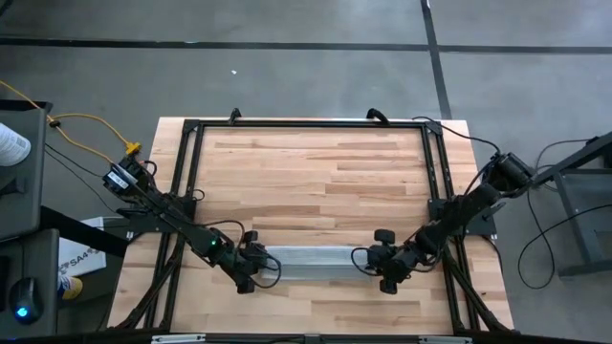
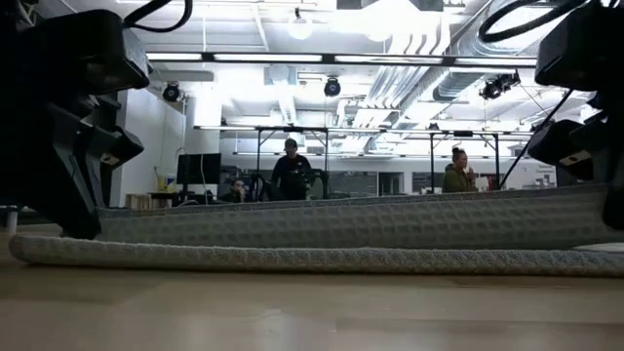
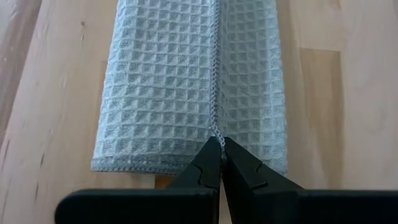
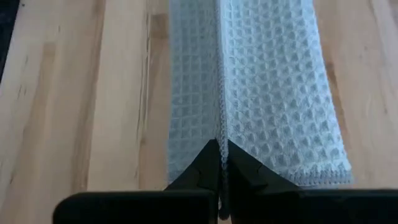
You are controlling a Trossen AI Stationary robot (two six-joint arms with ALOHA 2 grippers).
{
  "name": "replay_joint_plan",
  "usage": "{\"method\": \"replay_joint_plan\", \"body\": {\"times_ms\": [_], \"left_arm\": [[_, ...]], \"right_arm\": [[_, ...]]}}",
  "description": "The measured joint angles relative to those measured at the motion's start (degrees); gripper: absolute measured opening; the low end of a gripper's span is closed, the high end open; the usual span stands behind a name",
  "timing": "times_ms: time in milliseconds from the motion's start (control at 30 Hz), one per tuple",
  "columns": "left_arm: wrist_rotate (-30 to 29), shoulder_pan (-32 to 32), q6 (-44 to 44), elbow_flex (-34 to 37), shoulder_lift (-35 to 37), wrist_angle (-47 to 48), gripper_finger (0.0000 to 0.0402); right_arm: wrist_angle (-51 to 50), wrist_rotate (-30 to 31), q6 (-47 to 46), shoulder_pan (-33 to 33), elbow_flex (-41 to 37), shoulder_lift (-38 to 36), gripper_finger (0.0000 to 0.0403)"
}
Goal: Fold microfiber towels
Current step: Fold the gray towel
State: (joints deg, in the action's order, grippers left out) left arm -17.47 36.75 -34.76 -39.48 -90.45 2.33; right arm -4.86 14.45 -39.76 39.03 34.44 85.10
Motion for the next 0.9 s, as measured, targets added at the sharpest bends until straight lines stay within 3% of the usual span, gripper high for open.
{"method": "replay_joint_plan", "body": {"times_ms": [533,900], "left_arm": [[-4.2,0.0,0.0,0.0,8.3,9.0,0.0000],[-2.1,0.0,-0.2,0.0,7.0,6.4,0.0000]], "right_arm": [[1.8,4.1,2.3,-0.8,0.0,0.5,0.0003],[2.2,0.4,1.7,-1.1,0.1,0.5,0.0003]]}}
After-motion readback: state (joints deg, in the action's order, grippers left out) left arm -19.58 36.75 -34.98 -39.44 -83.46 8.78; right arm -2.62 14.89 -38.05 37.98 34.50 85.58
